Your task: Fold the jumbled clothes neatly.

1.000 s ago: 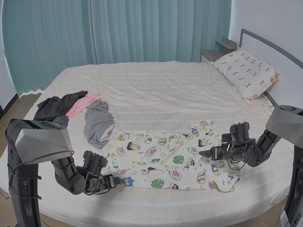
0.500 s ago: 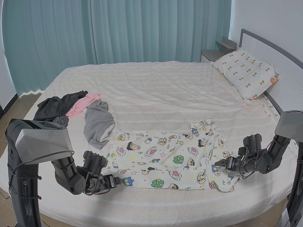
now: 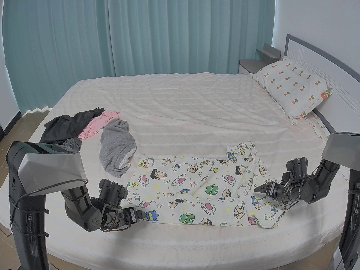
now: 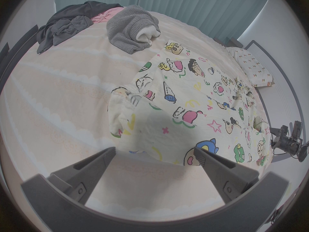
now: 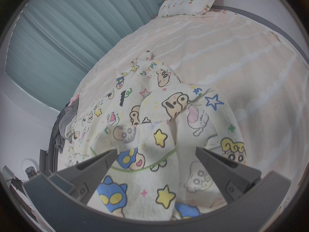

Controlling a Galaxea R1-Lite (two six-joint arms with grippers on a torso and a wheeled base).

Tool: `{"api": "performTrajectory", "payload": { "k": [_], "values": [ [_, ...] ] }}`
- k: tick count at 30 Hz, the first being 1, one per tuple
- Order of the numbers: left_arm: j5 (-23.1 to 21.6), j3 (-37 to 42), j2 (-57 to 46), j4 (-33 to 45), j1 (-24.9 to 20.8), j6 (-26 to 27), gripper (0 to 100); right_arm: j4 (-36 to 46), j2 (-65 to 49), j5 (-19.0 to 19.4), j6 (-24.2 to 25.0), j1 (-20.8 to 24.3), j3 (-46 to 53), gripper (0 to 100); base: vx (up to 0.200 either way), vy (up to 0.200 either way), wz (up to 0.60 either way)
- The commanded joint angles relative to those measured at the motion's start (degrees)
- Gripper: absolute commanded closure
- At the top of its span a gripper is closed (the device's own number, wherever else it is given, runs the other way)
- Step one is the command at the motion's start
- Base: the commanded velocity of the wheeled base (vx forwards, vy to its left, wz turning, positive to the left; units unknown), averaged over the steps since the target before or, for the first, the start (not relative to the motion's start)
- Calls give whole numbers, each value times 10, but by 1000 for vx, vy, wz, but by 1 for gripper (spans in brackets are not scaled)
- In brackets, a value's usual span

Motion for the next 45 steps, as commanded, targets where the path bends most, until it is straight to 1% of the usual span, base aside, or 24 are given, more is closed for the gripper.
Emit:
{"api": "performTrajectory", "payload": {
  "k": [1, 3, 5, 11, 17, 21, 26, 30, 31, 35, 42, 43, 44, 45],
  "values": [
    [0, 0, 0, 0, 0, 0, 0, 35, 13, -1, -1, 1, -29, 100, 0, 0, 0],
    [0, 0, 0, 0, 0, 0, 0, 70, 10, -3, -6, 1, -44, 100, 0, 0, 0],
    [0, 0, 0, 0, 0, 0, 0, 85, 10, -3, -8, 0, -55, 100, 0, 0, 0],
    [0, 0, 0, 0, 0, -2, 0, 83, 10, -4, -1, -1, -63, 100, 0, 0, 0],
    [0, 0, 0, 0, 0, -2, 0, 83, -27, -4, 6, -4, -52, 100, 0, 0, 0],
    [1, 0, 0, 0, 0, -2, 0, 82, -56, -3, 19, -16, -53, 100, 0, 0, 0],
    [1, 0, 0, 0, 0, -1, 0, 80, -68, 1, 13, -30, -53, 100, 0, 0, 0],
    [1, -1, 0, 0, 0, -1, 0, 56, -62, 5, 12, -42, -54, 100, 0, 0, 0],
    [2, -2, 0, 0, 0, -1, 0, 21, -55, 13, 12, -47, -52, 100, 0, 0, 0],
    [2, -3, 0, 1, 0, 0, 0, -44, -41, 18, 16, -47, -47, 100, 0, 0, 0],
    [2, -3, 0, 0, 0, 0, 0, -52, -29, 23, 5, -47, -41, 100, 0, 0, 0],
    [2, -3, 0, 1, 0, 0, 0, -55, -29, 39, -10, -49, -32, 100, 0, 0, 0],
    [2, -3, 0, 1, 0, 0, 0, -57, -30, 45, -14, -50, -27, 100, 0, 0, 0],
    [2, -3, 0, 1, 0, 0, 0, -65, -33, 63, -22, -54, -18, 100, 0, 0, 0]
  ]
}}
